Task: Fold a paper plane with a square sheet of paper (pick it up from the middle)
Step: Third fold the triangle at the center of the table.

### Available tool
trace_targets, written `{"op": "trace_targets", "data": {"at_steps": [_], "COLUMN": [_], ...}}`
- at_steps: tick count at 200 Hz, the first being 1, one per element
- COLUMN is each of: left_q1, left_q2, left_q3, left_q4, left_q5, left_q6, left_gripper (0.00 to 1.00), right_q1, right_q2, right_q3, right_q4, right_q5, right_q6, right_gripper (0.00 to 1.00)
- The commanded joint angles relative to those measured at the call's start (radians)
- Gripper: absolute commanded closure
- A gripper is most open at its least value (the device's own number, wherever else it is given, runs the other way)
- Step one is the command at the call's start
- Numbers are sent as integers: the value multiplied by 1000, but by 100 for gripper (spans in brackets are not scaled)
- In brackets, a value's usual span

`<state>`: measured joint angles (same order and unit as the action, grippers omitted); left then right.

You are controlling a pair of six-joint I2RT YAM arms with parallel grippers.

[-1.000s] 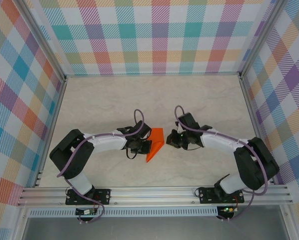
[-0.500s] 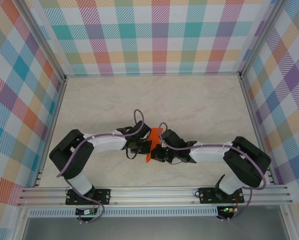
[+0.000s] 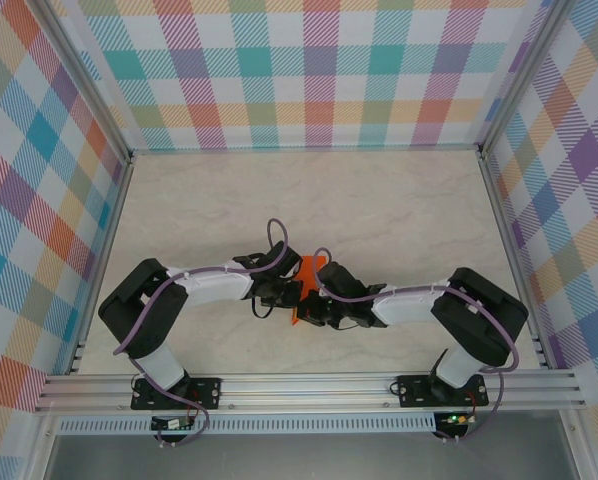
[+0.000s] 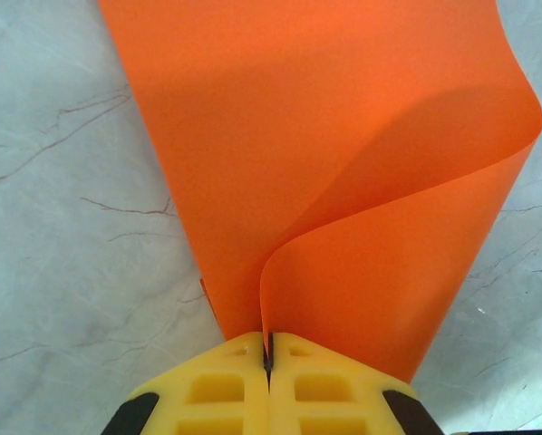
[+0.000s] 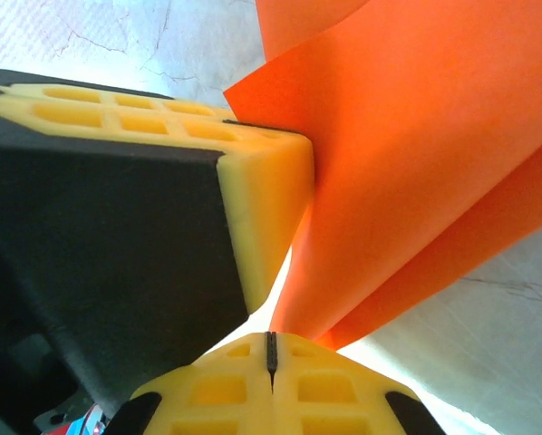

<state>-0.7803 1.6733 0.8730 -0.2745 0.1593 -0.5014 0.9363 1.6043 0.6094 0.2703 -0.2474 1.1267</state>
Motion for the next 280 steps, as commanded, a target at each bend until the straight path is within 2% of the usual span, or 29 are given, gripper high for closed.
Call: {"op": "trace_targets", "data": {"at_steps": [1, 81, 130, 280], "left_q1": [7, 7, 8, 8], "left_q2": [14, 21, 23, 30], "left_q3": [-22, -16, -12, -9], "left_q4": [-17, -12, -19, -16], "left_q5": [17, 51, 45, 47], "left_q6": [-1, 6, 11, 17], "left_gripper": [100, 100, 100, 100], "right_q1": [17, 20, 32, 52], "right_q2": [37, -43, -60, 89], "right_q3": [12, -73, -99, -149], "right_q4": [101, 100, 234, 332], "right_q5": [-13, 55, 32, 63], "right_q6": [21, 41, 42, 85], "right_gripper": [100, 100, 100, 100]}}
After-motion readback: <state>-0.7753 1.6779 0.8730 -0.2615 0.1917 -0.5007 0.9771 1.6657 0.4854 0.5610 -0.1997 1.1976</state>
